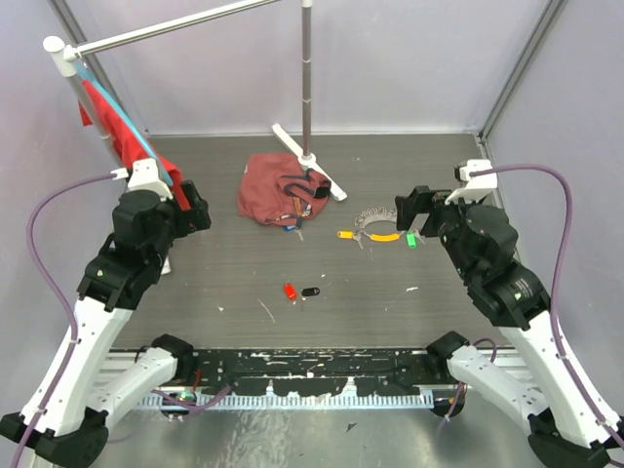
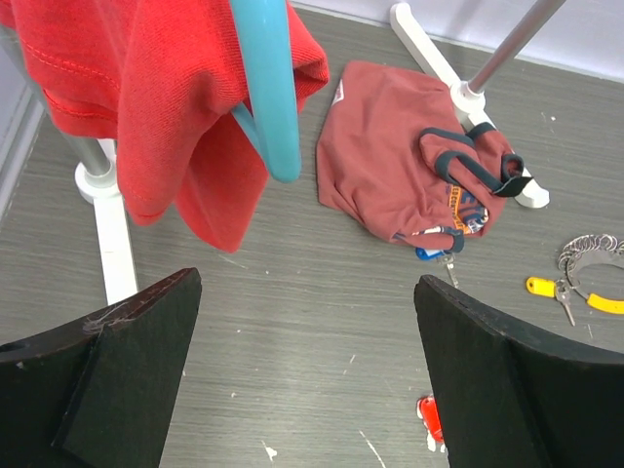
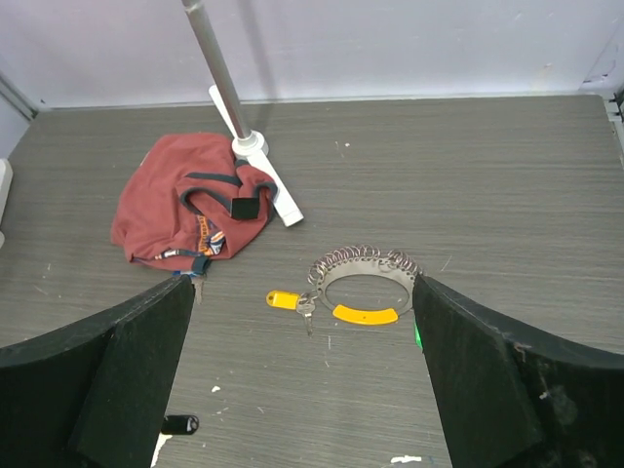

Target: Put the keys on the keyring

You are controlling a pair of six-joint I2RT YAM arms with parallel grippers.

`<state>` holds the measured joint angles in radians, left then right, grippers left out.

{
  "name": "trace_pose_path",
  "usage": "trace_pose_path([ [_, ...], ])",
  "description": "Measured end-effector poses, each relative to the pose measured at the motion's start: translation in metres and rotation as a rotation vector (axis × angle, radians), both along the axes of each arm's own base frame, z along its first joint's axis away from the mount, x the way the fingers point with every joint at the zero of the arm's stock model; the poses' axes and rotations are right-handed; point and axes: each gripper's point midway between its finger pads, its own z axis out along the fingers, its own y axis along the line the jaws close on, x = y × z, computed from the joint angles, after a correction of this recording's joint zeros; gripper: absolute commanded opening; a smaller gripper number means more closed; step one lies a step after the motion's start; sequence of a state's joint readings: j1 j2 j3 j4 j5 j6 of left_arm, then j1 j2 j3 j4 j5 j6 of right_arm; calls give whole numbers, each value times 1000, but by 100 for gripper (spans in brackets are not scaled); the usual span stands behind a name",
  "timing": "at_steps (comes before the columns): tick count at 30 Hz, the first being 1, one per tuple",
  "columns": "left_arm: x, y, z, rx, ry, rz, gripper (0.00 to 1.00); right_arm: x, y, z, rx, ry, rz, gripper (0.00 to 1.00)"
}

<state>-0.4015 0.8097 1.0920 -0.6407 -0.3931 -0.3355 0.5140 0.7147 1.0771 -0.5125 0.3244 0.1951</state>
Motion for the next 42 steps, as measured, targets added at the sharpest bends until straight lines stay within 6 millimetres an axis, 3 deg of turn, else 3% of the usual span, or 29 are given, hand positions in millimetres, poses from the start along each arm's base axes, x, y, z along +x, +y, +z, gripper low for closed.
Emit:
trace_pose_path([
  [5,1,-2,0,-14,20,-7,98,13,1,-3,4,72,-45,100],
  [9,3,-5,0,-23,25,-17,98,25,5,-21,-28,169,-74,100],
  [13,6,-8,-4,-27,43,-22,98,46,22,-51,-86,320,-63,100],
  [17,10,-12,-11,-28,66,-29,98,65,39,-99,-158,475,-40,97],
  [20,12,-13,-15,-24,82,-31,98,74,48,-133,-197,576,-13,81],
  [23,14,-14,-20,-18,99,-32,98,79,55,-156,-205,636,25,66],
  [31,16,-15,-30,-2,141,-35,98,114,49,-226,-149,780,46,55],
  [36,15,-15,-33,3,152,-38,98,121,48,-272,-161,870,52,53],
  [42,13,-17,-36,2,168,-50,98,125,55,-291,-166,893,96,50],
])
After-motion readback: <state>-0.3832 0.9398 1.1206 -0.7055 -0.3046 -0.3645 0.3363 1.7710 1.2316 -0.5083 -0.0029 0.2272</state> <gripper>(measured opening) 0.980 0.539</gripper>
